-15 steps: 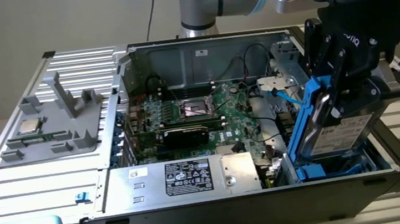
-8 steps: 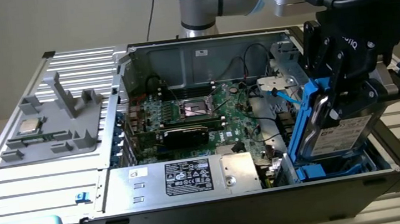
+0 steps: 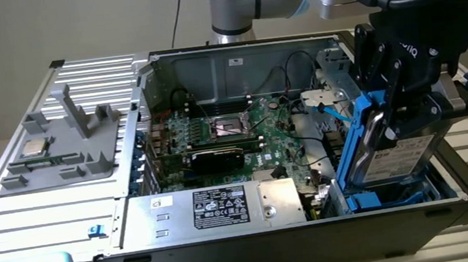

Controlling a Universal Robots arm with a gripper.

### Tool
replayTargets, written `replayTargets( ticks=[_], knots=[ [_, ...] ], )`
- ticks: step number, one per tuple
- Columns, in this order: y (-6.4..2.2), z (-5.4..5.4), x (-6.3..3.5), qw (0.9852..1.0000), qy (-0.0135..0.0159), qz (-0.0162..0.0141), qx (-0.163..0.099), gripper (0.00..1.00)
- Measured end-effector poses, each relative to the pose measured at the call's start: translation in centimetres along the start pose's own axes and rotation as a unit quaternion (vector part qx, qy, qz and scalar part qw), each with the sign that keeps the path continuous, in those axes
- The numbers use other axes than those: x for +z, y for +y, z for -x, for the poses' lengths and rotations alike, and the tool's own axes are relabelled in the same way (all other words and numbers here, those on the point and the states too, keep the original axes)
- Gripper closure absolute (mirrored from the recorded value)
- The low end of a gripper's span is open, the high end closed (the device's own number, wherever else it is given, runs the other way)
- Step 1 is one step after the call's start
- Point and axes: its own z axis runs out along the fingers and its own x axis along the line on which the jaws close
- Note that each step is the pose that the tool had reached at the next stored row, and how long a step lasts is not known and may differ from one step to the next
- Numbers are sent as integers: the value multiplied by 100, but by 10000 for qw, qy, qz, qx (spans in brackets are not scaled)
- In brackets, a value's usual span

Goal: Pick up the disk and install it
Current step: 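Insert the disk into the insertion slot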

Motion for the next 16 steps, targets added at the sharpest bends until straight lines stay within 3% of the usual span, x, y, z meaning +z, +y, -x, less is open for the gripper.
replayTargets(
  ticks=[16],
  knots=[
    [3, -2, 10, 10000, 3, 0, 5, 63]
  ],
)
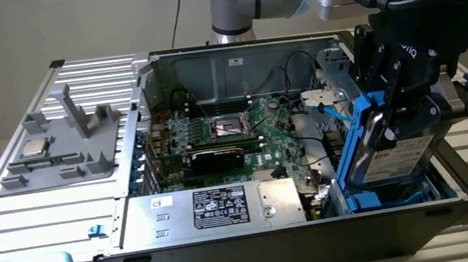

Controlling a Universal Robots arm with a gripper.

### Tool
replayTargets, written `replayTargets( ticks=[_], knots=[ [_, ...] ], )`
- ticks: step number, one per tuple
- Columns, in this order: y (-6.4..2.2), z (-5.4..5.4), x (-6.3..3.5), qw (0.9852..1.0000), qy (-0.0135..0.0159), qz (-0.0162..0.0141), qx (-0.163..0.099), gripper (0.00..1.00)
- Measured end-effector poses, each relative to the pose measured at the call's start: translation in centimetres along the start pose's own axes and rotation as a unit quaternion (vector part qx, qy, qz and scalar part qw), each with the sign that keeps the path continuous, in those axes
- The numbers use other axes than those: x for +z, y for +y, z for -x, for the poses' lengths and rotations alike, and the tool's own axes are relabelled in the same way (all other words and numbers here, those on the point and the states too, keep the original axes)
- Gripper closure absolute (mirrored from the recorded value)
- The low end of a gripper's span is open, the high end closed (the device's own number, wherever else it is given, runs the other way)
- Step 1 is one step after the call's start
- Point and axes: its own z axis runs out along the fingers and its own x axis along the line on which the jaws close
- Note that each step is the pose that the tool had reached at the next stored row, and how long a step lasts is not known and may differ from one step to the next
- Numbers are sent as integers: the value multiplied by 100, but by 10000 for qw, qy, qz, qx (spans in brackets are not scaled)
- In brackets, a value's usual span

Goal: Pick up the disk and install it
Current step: 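Insert the disk into the insertion slot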

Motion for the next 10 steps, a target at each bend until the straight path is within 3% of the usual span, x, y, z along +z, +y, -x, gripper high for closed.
replayTargets(
  ticks=[10],
  knots=[
    [11, -8, 15, 10000, 1, 4, 8, 63]
  ],
)
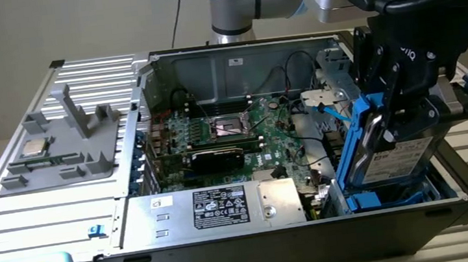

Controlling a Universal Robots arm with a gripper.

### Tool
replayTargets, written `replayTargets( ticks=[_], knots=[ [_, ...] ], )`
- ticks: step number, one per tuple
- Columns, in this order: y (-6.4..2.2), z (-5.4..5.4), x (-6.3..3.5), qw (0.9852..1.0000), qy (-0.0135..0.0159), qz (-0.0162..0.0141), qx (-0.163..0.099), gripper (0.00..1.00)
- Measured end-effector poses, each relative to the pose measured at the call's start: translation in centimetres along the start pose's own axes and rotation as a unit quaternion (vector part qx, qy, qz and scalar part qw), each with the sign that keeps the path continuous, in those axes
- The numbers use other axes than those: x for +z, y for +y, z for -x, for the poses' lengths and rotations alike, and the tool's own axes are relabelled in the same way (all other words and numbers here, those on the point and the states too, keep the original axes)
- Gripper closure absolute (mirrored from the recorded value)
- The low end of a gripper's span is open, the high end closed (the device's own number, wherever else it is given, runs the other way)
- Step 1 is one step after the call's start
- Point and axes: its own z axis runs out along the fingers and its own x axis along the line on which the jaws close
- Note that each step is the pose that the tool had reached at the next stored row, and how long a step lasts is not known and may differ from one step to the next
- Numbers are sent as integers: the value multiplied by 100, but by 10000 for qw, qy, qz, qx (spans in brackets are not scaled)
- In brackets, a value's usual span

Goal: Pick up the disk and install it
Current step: 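Insert the disk into the insertion slot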

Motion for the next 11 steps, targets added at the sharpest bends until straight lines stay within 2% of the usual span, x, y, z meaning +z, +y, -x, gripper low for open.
replayTargets(
  ticks=[11],
  knots=[
    [4, 0, 48, 10000, 1, 9, 13, 63]
  ],
)
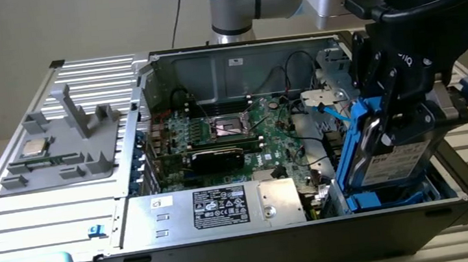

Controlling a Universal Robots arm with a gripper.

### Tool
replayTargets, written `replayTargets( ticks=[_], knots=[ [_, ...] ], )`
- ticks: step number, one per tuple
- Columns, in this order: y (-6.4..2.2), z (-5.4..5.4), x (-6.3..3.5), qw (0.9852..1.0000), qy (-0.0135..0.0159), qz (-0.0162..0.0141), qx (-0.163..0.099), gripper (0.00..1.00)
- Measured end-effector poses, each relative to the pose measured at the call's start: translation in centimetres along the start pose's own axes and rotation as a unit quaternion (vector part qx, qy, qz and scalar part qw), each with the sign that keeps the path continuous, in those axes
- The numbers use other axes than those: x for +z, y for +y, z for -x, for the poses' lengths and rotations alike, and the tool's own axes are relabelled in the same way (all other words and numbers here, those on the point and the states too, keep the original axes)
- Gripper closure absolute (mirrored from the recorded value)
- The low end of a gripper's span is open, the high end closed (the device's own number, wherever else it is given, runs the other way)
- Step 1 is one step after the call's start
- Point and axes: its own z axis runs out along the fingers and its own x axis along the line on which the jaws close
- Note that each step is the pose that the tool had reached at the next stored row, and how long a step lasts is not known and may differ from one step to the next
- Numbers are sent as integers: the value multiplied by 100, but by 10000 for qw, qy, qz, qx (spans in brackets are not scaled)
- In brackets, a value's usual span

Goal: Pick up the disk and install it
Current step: 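Insert the disk into the insertion slot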

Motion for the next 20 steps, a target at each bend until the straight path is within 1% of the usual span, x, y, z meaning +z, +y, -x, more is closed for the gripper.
replayTargets(
  ticks=[8, 16, 20],
  knots=[
    [10, -3, 22, 10000, 0, 1, 11, 63],
    [10, -4, 23, 10000, 1, 3, 12, 63],
    [8, -3, 23, 10000, 0, 9, 12, 63]
  ],
)
